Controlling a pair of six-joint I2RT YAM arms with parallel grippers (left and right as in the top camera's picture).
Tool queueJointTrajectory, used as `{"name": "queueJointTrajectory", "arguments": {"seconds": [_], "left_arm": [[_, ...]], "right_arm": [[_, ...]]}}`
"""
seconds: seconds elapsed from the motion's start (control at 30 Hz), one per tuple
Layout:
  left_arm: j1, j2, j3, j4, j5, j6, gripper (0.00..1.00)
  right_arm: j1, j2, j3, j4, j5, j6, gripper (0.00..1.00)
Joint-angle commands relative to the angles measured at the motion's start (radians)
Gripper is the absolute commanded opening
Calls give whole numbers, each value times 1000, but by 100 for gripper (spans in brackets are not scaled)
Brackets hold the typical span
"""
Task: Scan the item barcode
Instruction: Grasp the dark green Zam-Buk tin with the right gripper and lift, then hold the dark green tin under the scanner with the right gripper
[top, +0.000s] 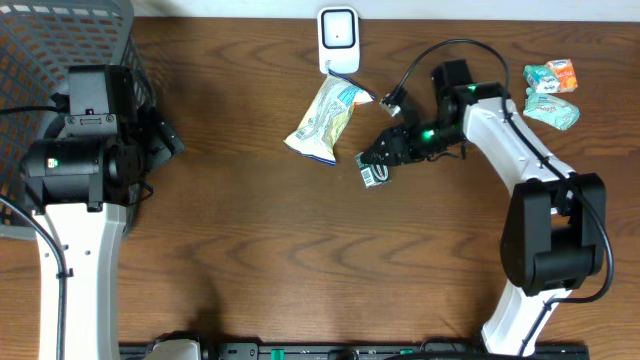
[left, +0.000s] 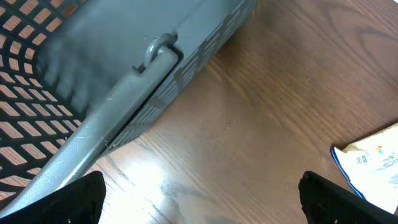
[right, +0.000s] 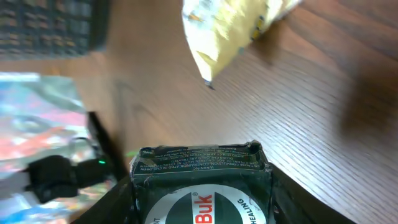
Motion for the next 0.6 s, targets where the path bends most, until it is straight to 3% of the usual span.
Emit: {"name": "queueJointTrajectory", "arguments": {"seconds": [0.0, 0.33, 0.57], "left_arm": [[8, 4, -3, -3, -13, -16, 98], [8, 4, -3, -3, -13, -16, 98], [8, 4, -3, -3, -13, -16, 98]], "right_arm": [[-30, 1, 22, 35, -254, 11, 39], [-80, 1, 22, 111, -667, 11, 40], [-81, 1, 23, 223, -673, 112, 38]]}}
